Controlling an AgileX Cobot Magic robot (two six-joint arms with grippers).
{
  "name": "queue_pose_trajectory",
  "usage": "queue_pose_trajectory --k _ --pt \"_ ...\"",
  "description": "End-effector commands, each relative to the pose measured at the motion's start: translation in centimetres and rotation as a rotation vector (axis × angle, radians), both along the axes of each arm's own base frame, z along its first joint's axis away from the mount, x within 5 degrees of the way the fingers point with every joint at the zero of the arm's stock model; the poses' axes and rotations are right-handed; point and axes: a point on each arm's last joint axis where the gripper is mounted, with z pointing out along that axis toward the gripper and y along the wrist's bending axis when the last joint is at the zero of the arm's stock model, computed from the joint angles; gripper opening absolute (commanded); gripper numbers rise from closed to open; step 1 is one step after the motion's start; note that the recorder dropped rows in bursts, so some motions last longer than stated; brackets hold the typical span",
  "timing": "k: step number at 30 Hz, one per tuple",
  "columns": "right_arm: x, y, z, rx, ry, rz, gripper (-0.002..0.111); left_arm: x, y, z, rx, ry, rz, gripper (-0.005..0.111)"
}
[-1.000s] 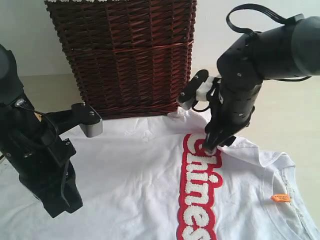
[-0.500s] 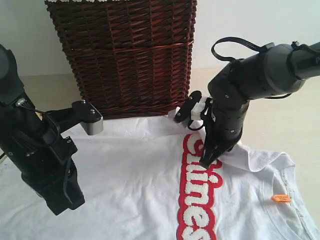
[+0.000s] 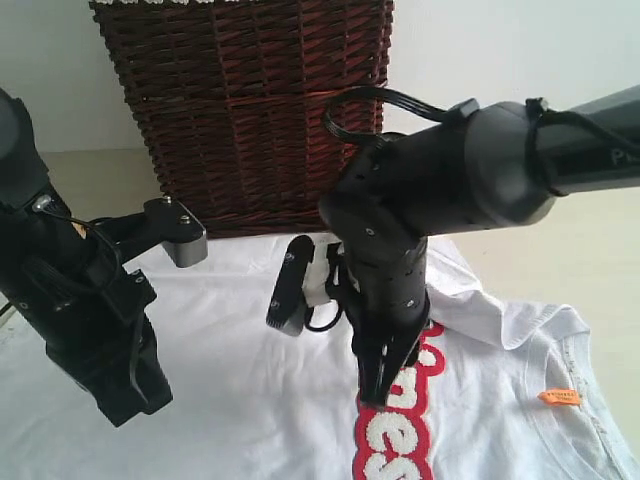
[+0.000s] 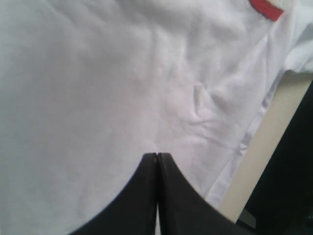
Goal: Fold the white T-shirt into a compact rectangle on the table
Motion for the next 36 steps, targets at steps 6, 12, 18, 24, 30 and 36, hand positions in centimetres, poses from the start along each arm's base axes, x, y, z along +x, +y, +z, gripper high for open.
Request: queue_pose_trajectory --k 6,12,18,24,30,36 --pt "8.9 -10.3 2.4 0.396 -0.213 -0.614 0.041 -0.1 -0.1 0.0 -0.004 0.001 0.019 0.000" --pt "11.1 -11.9 0.5 0.496 -0.241 -0.699 0.038 -0.1 -0.2 0.1 -0.013 -0.003 0.026 0.000" --pt "13.1 -11.6 -3.2 0.428 -0.138 -0.746 0.038 0.0 -0.2 0.1 -0.019 -0.002 0.031 0.000" --pt "14.4 -11.6 -6.1 0.350 -0.134 -0.694 0.014 0.0 -0.2 0.1 -0.020 0.003 0.049 0.000" --pt "16.5 -12.2 -8.6 0.251 -0.188 -0.661 0.000 -0.2 -0.2 0.1 -0.015 0.018 0.052 0.000" --pt "19.5 -13.2 -7.5 0.099 -0.358 -0.593 0.000 -0.2 -0.2 0.1 -0.014 0.020 0.051 0.000"
